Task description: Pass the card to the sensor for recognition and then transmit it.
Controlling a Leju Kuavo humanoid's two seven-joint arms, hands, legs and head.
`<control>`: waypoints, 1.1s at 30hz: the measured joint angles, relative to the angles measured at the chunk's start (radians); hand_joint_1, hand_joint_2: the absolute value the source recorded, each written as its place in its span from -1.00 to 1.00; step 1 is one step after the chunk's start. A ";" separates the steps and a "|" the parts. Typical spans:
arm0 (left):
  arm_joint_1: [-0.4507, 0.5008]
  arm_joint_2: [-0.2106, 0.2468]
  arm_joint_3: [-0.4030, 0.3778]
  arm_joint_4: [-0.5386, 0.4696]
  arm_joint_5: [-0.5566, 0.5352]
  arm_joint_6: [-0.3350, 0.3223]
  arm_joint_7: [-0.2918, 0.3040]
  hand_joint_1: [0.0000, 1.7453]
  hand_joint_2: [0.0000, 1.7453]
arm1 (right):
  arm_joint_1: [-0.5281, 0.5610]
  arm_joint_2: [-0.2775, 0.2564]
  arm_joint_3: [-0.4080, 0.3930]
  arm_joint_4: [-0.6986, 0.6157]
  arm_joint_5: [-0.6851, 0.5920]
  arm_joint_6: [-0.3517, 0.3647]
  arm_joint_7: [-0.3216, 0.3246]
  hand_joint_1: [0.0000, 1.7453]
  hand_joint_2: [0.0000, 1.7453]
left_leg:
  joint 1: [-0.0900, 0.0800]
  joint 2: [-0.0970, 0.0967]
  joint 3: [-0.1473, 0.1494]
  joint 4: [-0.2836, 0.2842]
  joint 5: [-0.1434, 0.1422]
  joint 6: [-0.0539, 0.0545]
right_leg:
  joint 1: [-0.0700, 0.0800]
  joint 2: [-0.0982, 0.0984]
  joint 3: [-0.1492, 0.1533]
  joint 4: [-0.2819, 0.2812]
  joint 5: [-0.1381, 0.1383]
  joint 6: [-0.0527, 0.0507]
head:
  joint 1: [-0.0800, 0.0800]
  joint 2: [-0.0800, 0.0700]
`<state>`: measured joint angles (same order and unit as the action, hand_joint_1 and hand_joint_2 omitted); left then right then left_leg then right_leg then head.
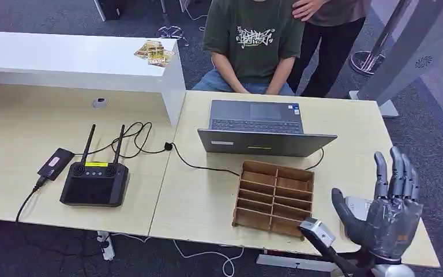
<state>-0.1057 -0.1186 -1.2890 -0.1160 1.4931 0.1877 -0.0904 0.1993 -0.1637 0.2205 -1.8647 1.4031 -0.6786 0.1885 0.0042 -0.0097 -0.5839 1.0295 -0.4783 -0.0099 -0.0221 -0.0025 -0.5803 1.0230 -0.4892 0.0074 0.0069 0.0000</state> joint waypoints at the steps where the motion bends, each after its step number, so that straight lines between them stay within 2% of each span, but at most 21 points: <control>1: 0.000 0.000 0.004 0.000 0.000 0.001 0.000 -1.00 -1.00 | 0.014 0.000 0.000 -0.004 0.000 0.002 0.008 -1.00 1.00 | 0.000 0.000 0.000 0.000 0.000 0.000 | 0.000 0.000 0.000 0.000 0.000 0.000 | 0.000 0.000; 6: 0.001 0.000 0.008 0.000 0.000 0.001 0.000 -1.00 -1.00 | 0.026 0.000 0.000 -0.007 0.000 0.003 0.012 -1.00 1.00 | 0.000 0.000 0.000 0.000 0.000 0.000 | 0.000 0.000 0.000 0.000 0.000 0.000 | 0.000 0.000; 8: 0.003 -0.002 0.025 0.000 0.000 0.004 0.000 -1.00 -1.00 | 0.074 0.000 0.003 -0.021 -0.007 0.032 0.053 -1.00 1.00 | 0.000 0.000 0.000 0.000 -0.001 0.001 | 0.000 0.000 0.000 0.000 -0.001 0.000 | 0.000 0.000; 9: 0.005 -0.003 0.044 0.000 0.000 0.005 -0.003 -1.00 -1.00 | 0.101 0.000 0.022 -0.023 -0.018 0.064 0.101 -1.00 1.00 | 0.000 0.000 0.000 0.000 -0.001 0.001 | 0.000 0.000 0.000 0.000 -0.001 0.000 | 0.000 0.000; 14: 0.007 -0.004 0.066 0.000 0.000 0.005 0.001 -1.00 -1.00 | 0.116 -0.002 0.075 -0.011 -0.064 0.089 0.180 -1.00 1.00 | 0.000 0.000 0.000 0.000 -0.001 0.001 | 0.000 0.000 0.000 0.000 -0.001 0.000 | 0.000 0.000; 25: 0.012 -0.003 0.074 0.000 0.000 0.006 0.004 -1.00 -1.00 | 0.116 -0.002 0.135 0.029 -0.072 0.099 0.213 -1.00 1.00 | 0.000 0.000 0.000 0.000 -0.001 0.001 | 0.000 0.000 0.000 0.000 -0.001 0.000 | 0.000 0.000; 33: 0.013 -0.002 0.077 0.000 0.000 0.004 0.008 -1.00 -1.00 | 0.101 -0.025 0.202 0.068 -0.148 0.206 0.325 -1.00 1.00 | 0.000 0.000 0.000 0.000 -0.001 0.001 | 0.000 0.000 0.000 0.000 -0.001 0.000 | 0.000 0.000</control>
<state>-0.0928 -0.1209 -1.2116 -0.1156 1.4931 0.1915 -0.0828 0.3004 -0.1885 0.4223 -1.7971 1.2554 -0.4730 0.5135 0.0042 -0.0095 -0.5842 1.0290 -0.4790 -0.0092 -0.0221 -0.0022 -0.5802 1.0231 -0.4900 0.0075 0.0072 0.0000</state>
